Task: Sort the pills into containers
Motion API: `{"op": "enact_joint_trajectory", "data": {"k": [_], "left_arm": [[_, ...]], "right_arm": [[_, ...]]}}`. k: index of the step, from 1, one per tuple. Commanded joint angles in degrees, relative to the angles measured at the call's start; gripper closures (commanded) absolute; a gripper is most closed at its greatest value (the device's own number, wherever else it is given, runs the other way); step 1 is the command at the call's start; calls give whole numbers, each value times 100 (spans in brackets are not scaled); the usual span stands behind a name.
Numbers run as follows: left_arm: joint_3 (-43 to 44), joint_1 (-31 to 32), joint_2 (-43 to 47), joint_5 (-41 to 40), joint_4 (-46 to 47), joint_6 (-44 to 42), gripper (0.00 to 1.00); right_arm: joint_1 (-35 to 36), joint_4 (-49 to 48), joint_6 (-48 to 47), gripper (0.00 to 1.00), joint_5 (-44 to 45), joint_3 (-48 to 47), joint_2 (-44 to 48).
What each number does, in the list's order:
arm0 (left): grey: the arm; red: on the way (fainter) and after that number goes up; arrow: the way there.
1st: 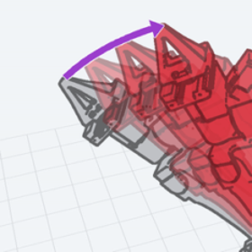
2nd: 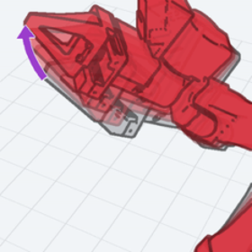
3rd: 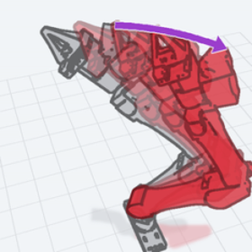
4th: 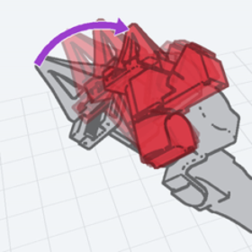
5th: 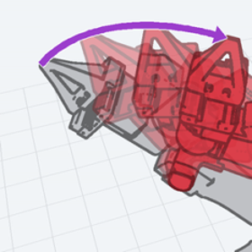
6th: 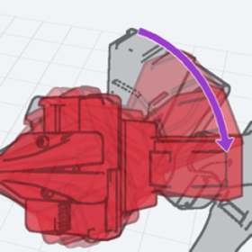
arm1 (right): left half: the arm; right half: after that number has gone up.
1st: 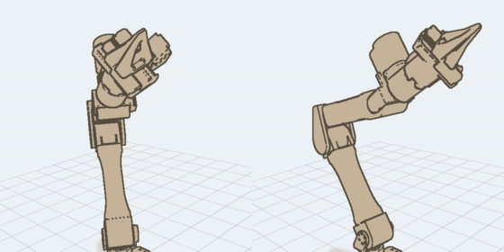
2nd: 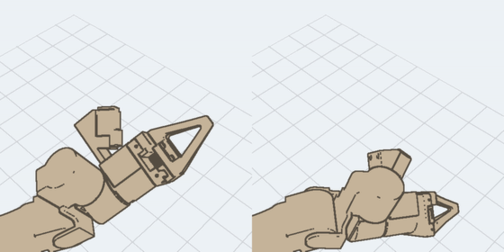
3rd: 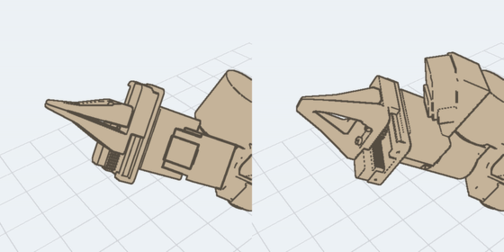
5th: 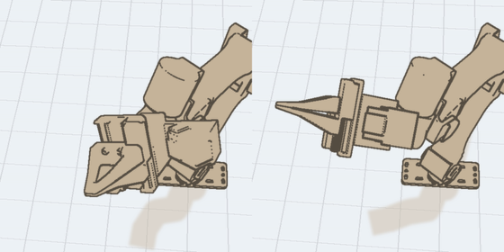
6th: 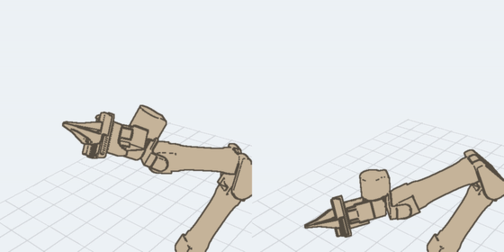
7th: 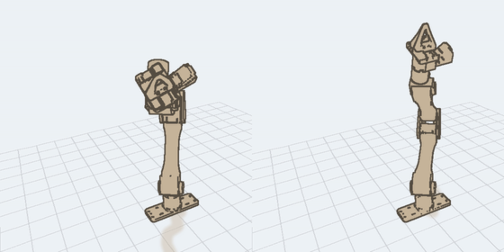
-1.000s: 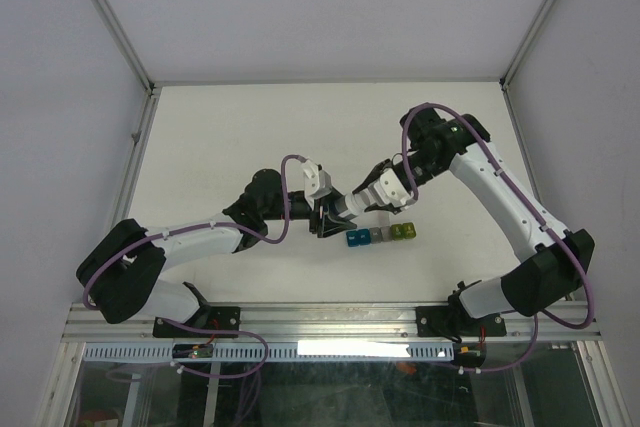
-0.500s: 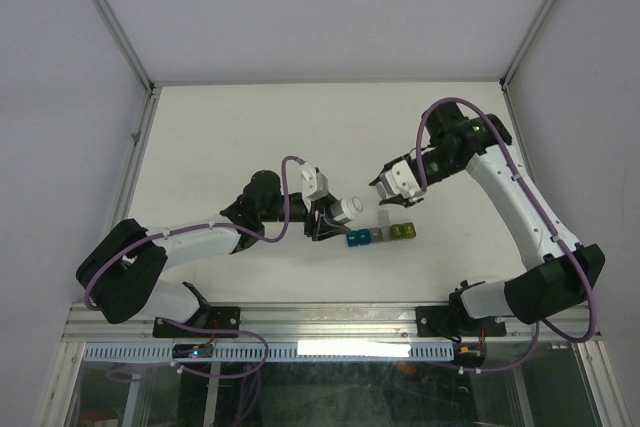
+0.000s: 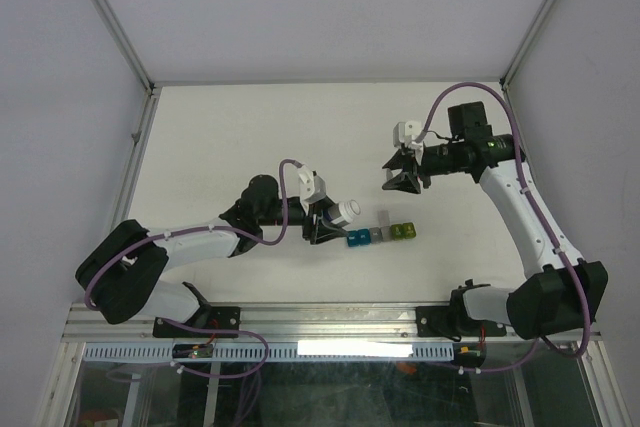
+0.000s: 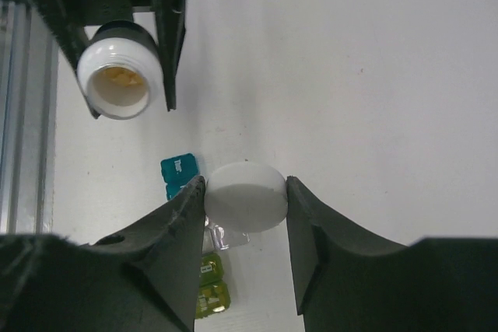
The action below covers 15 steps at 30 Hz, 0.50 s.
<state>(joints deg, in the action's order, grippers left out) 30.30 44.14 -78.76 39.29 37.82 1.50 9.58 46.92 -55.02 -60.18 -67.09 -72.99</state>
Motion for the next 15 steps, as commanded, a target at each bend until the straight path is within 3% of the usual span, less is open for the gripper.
{"op": "enact_joint_trajectory", "data": {"k": [1,6,15], "left_arm": [[-241,-50,445,-236,923,270,100],[-386,-48,546,-320,1219,388,100],[-680,-48,605,-545,1717,545,100]], "right_arm": [[-442,-1953,2305,86,-209,378,-96],[-721,-2316,2796,82,437,599,-603],[-799,-2670,2851,79,2457,690,-1311]]}}
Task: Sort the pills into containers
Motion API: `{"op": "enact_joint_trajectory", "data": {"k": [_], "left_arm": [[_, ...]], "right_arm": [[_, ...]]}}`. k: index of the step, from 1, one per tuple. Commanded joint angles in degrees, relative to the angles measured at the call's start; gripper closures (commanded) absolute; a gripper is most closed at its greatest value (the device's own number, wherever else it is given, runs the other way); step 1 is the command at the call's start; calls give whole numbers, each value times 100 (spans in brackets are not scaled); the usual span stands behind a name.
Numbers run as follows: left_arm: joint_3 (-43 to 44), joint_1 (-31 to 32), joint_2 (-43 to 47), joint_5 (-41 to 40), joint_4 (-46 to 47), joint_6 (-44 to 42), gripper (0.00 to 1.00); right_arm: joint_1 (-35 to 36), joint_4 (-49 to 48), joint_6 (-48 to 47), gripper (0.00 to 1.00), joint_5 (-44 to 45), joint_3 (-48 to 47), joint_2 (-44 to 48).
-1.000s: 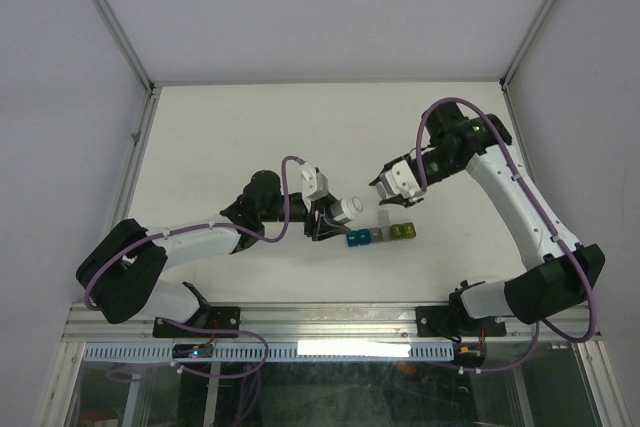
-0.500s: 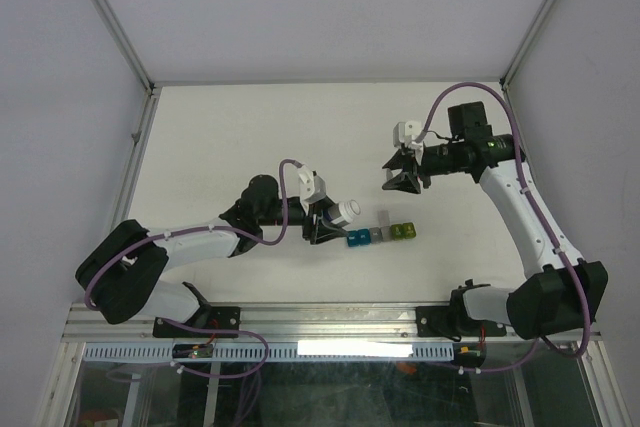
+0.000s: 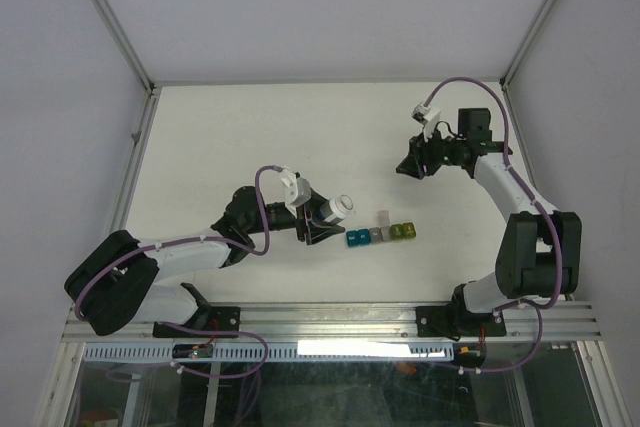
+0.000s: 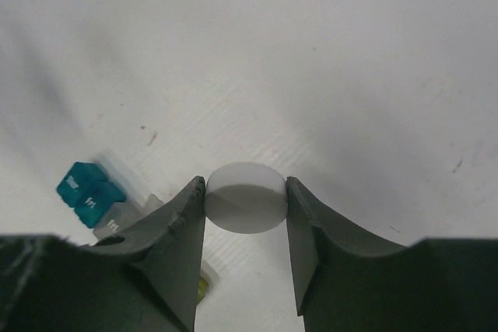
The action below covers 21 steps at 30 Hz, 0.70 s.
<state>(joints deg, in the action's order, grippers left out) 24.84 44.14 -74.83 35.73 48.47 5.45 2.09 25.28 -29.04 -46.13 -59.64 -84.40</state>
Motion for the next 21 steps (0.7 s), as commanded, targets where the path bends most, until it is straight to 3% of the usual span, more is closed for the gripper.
{"op": "enact_joint_trajectory", "data": {"k": [1,13,21], "left_arm": [[-178,-49,226,-215,702,165,100],[-602,-57,311,-535,1233,258,100],[-694,-63,288,-602,1379,293,100]], "right_arm": [[-53,-536,309,79,1240,-68,-252],[-59,-811,910,76,2406,-147,-970],[-64,-699,1049,63,2523,-277,-1295]]}}
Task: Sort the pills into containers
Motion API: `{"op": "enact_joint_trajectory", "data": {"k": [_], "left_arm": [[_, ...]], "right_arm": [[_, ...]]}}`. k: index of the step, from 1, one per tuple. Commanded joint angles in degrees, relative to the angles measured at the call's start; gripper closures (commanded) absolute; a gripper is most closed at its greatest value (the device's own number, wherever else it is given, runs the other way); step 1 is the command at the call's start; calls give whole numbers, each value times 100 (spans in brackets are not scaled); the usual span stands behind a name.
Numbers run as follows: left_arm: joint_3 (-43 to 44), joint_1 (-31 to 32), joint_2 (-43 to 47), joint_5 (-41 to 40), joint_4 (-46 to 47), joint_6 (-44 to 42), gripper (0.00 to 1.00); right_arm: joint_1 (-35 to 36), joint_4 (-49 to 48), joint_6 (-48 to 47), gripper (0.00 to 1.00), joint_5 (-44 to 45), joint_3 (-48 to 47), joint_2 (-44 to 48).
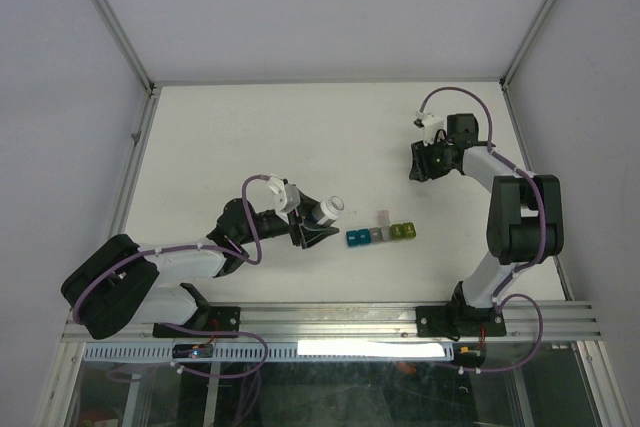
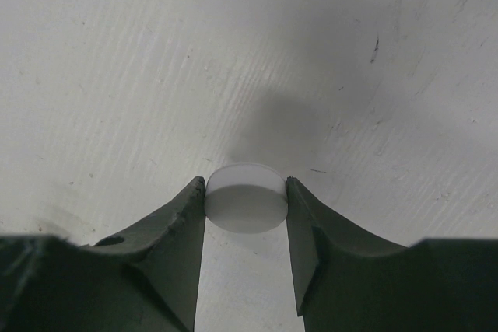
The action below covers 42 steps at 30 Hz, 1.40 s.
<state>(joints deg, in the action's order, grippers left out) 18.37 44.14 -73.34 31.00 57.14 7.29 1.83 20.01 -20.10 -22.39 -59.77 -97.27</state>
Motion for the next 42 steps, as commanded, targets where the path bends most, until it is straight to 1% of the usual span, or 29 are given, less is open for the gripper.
{"op": "enact_joint_trajectory", "data": {"k": [1,2,4,5,6,7,9,11,14,19,24,27,30,32,33,35,36,37,38,39,40,41,42], "left_arm": [[-48,-59,130,-132,525,113,100],[-47,-63,127,-130,521,111,100],[-55,-58,107,-130,542,123,100],[-55,-63,106,-130,543,122,100],[-53,-60,101,-130,550,128,100],[-53,-62,107,-137,552,132,100],[-62,-60,125,-138,559,137,100],[-75,-58,140,-155,565,148,100],[-92,-63,161,-172,561,145,100],[-101,-62,146,-200,522,112,100],[-48,-71,113,-179,453,97,100],[9,-68,109,-118,414,105,100],[92,-71,101,1,337,114,100],[162,-68,86,115,282,140,100],[205,-70,77,184,259,156,100],[313,-70,31,351,229,207,100],[370,-64,-4,439,217,237,100],[439,-70,-39,551,215,271,100],[498,-68,-93,656,230,317,100],[575,-72,-141,786,248,380,100],[643,-72,-229,919,246,446,100],[728,-67,-292,1060,238,511,100],[813,-65,-366,1212,225,584,100]], "right_arm": [[-35,-173,160,59,171,-263,-23],[-35,-173,159,53,193,-263,-28],[-35,-162,156,45,183,-274,-28],[-41,-144,149,38,164,-277,-14],[-40,-140,139,29,153,-273,5],[-34,-124,125,23,135,-272,32],[-38,-107,80,18,82,-274,118],[-37,-86,36,15,23,-264,203],[-39,-51,-34,15,-118,-247,380],[-45,-60,-247,14,-973,-74,926],[-44,-30,-493,14,-2199,118,1594],[-44,39,-670,14,-3192,181,1925],[-33,197,-1095,14,-4088,178,2258],[-23,469,-1474,14,-4486,28,2491],[-15,636,-1588,11,-4711,-123,2545],[-11,1151,-1783,2,-5305,-509,2563],[-13,1524,-1999,1,-5694,-723,2532],[24,2137,-2440,0,-6078,-910,2474],[136,2941,-3215,0,-6254,-1164,2405],[346,3742,-4114,1,-6124,-1432,2319],[653,4529,-5004,1,-5793,-1726,2244],[921,4994,-5722,0,-5452,-1829,2196],[1114,5138,-6146,0,-5251,-1803,2205]]}}
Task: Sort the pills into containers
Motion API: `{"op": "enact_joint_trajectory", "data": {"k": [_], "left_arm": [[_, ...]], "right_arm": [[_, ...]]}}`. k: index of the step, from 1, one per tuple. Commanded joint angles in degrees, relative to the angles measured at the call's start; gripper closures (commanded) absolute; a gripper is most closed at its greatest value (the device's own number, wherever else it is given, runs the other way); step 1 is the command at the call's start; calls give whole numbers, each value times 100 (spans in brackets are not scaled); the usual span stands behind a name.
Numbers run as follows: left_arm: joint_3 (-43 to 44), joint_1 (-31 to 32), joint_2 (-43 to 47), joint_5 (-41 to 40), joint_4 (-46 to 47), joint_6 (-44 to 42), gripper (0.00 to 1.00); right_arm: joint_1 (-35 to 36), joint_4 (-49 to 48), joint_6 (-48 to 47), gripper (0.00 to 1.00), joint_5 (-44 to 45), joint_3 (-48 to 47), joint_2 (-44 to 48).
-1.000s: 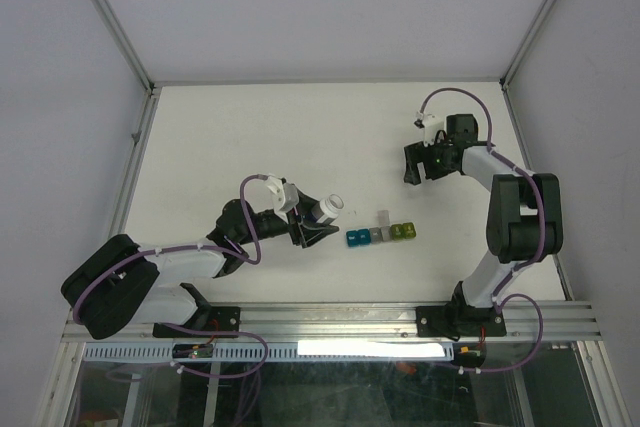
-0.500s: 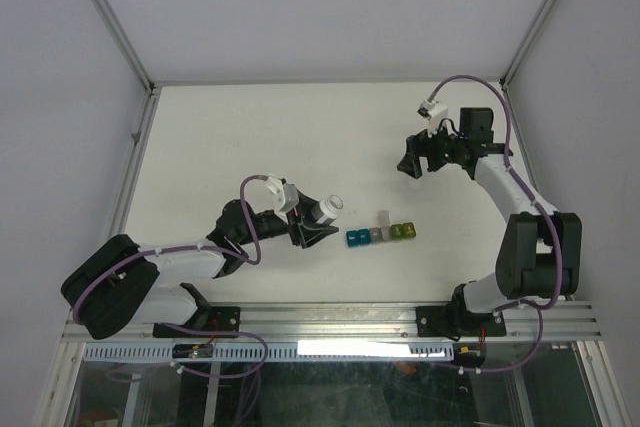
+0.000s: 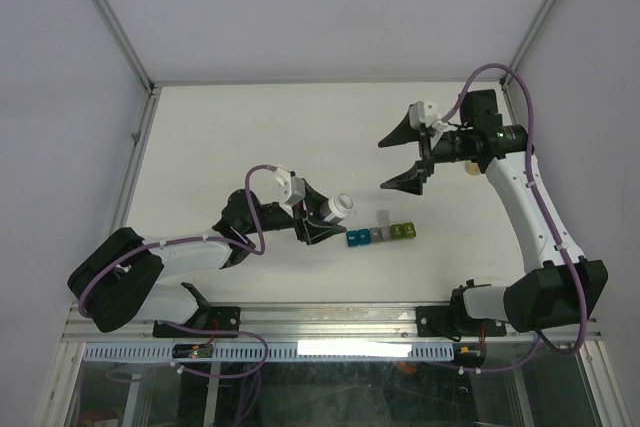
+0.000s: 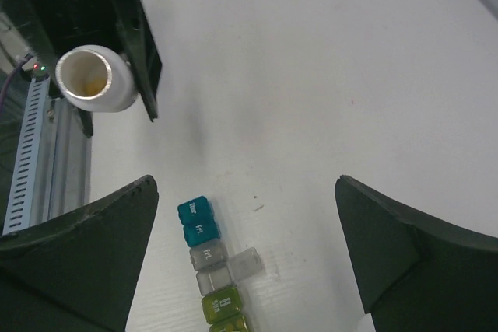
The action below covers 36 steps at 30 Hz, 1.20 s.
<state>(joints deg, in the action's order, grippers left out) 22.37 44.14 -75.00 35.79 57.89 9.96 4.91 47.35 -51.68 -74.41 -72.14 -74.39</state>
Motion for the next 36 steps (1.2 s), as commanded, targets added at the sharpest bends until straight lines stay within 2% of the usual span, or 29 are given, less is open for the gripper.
{"op": "enact_joint_trajectory", "data": {"k": [1,5,10,15,22,33,36], "left_arm": [[496,-68,-264,879,86,370,100],[786,-64,-480,1164,-249,418,100],[1092,-69,-648,1567,-347,529,100],[1352,-63,-1033,1779,-640,575,100],[1421,-59,-1081,1799,-674,620,100],[1439,-60,-1144,1870,-439,869,100],[1421,-62,-1148,1849,-396,910,100]], "right_arm": [[903,2356,-3086,1,54,-492,-35],[1232,2225,-3771,2,416,-237,208],[1431,2440,-4420,5,623,-455,41],[1697,2384,-4412,9,747,-609,-181],[2156,2311,-4454,15,860,-248,-111],[2621,1448,-3666,36,1394,51,-84],[2676,1396,-3556,46,1404,63,-64]]}}
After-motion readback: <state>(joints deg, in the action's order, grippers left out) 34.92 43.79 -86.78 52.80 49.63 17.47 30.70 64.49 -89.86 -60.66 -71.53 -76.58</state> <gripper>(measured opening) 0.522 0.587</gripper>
